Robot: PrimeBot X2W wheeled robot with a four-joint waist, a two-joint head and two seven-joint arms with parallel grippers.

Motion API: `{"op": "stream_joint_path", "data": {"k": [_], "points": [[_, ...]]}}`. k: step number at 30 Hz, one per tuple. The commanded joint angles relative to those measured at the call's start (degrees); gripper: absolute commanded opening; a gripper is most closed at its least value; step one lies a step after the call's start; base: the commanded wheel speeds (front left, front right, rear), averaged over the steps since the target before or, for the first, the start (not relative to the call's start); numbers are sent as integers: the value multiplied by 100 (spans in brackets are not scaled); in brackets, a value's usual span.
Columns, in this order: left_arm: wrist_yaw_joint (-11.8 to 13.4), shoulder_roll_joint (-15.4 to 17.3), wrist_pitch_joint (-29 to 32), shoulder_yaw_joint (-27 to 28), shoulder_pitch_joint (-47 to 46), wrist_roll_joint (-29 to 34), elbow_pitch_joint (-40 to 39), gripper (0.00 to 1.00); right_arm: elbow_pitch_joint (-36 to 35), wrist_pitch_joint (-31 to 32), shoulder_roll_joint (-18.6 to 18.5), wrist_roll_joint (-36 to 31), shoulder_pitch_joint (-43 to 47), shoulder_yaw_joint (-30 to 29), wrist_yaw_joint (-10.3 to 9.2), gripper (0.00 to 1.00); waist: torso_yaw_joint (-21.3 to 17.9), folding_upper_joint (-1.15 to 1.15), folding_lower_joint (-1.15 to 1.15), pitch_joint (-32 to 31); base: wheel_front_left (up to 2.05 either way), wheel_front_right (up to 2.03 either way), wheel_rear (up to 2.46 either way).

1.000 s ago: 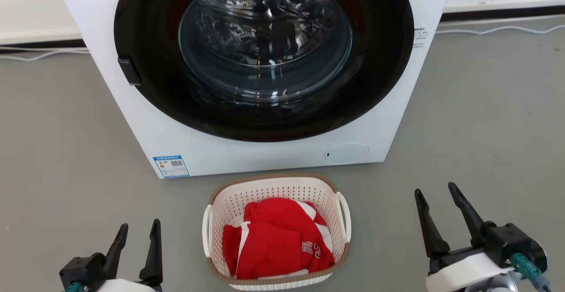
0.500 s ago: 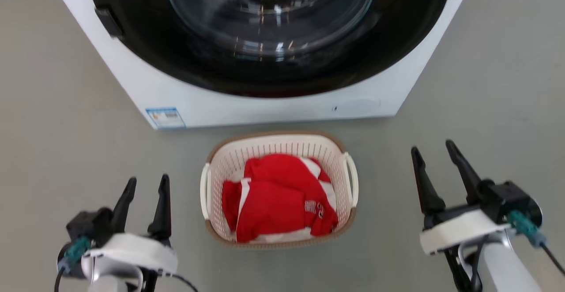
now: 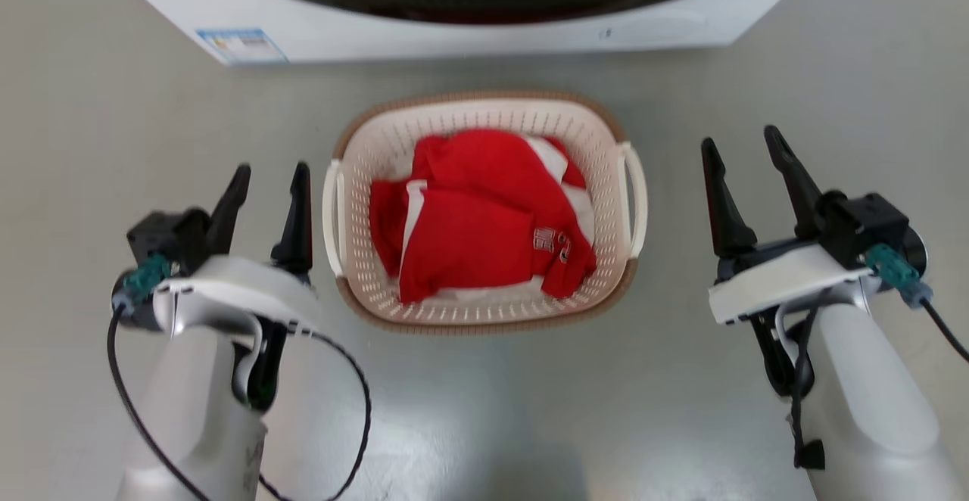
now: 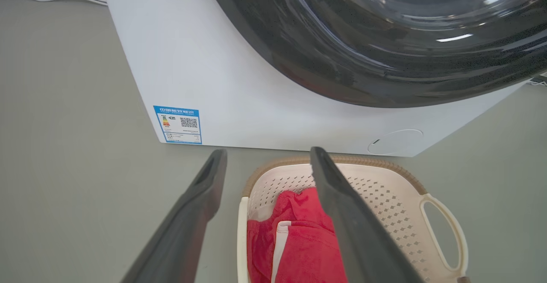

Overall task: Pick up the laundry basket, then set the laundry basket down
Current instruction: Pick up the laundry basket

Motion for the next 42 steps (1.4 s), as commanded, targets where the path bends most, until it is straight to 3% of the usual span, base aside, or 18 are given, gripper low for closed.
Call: {"op": "stream_joint_path", "data": {"k": [1, 14, 42], "points": [[-9, 104, -29, 132, -169, 48, -37, 100, -21, -67, 68, -32, -96, 117, 37, 100, 43, 0, 0, 479, 0, 0, 0], [-9, 94, -29, -60, -952, 31, 923, 100, 848, -67, 196, 3, -733, 296, 37, 100, 32, 0, 0, 1186, 0, 0, 0], [-9, 60, -29, -313, -1693, -33, 1311, 100, 940, -67, 164, -95, -1169, 132, 37, 100, 204, 0, 0, 2181, 0, 0, 0]]}}
